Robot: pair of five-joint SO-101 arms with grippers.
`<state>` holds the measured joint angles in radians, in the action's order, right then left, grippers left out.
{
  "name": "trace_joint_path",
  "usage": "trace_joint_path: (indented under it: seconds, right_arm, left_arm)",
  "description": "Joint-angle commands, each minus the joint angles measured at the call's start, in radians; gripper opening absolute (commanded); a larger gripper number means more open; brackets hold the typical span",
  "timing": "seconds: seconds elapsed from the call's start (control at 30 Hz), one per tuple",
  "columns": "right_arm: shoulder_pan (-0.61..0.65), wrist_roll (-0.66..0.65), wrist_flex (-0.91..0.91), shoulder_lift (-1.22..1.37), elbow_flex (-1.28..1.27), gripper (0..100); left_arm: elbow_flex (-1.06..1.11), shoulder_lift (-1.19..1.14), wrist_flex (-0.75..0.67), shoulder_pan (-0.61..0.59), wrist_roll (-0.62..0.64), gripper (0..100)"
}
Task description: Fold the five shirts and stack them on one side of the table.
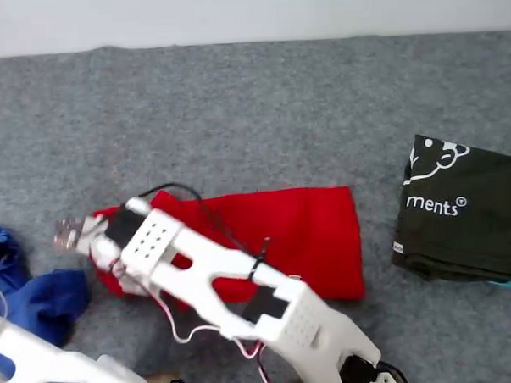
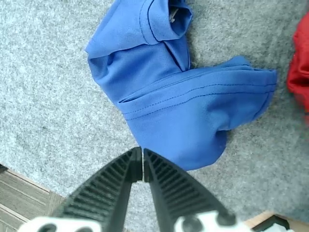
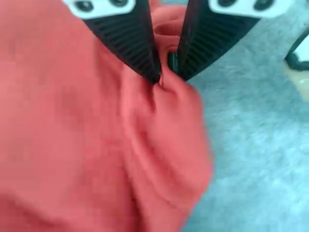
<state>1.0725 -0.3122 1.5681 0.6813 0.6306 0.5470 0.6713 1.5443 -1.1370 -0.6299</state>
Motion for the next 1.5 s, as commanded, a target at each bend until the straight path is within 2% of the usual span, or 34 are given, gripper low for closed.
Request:
trace_joint_path:
  seconds: [0.0, 0.17, 0.33, 0.4, 0.53, 0.63, 0.8, 0.93, 1.07, 1.17, 1.27, 1.47]
  right_arm:
    - [-0.064, -0.012, -0.061, -0.104, 0.011, 1.0]
    - [-0.131, -0.006, -0.134, -0.097, 0.009, 3.5]
    - [-0.211, -0.006, -0.216, -0.038, 0.009, 18.0]
    - [-0.254, -0.006, -0.263, -0.005, 0.009, 20.0]
    - [-0.314, -0.006, -0.308, 0.016, 0.011, 19.9]
    - [-0.308, -0.006, -0.262, -0.031, 0.012, 19.8]
    - [-0.239, -0.006, -0.154, -0.147, 0.012, 17.0]
    - [-0.154, -0.009, -0.102, -0.220, 0.012, 0.9]
    - [-0.056, -0.006, -0.045, -0.254, 0.011, 1.7]
    - [-0.030, -0.014, -0.039, -0.219, 0.009, 1.1]
    - [-0.070, -0.058, -0.084, -0.125, 0.009, 1.0]
    - [-0.213, -0.272, -0.317, 0.073, 0.066, 1.0]
  left_arm:
    - [-0.015, 0.023, -0.014, 0.037, -0.008, 2]
    - [-0.015, 0.029, -0.012, 0.091, -0.005, 2]
    - [-0.015, 0.029, -0.012, 0.092, -0.005, 2]
    - [-0.015, 0.029, -0.012, 0.089, -0.005, 2]
    - [-0.015, 0.029, -0.012, 0.087, -0.006, 2]
    - [-0.015, 0.029, -0.012, 0.087, -0.006, 2]
    - [-0.015, 0.028, -0.012, 0.091, -0.006, 2]
    - [-0.015, 0.023, -0.017, 0.094, -0.006, 2]
    - [-0.015, 0.023, -0.017, 0.094, -0.006, 2]
    - [-0.015, 0.023, -0.017, 0.094, -0.006, 2]
    - [-0.015, 0.023, -0.017, 0.094, -0.006, 2]
    - [-0.015, 0.028, -0.011, 0.087, -0.006, 2]
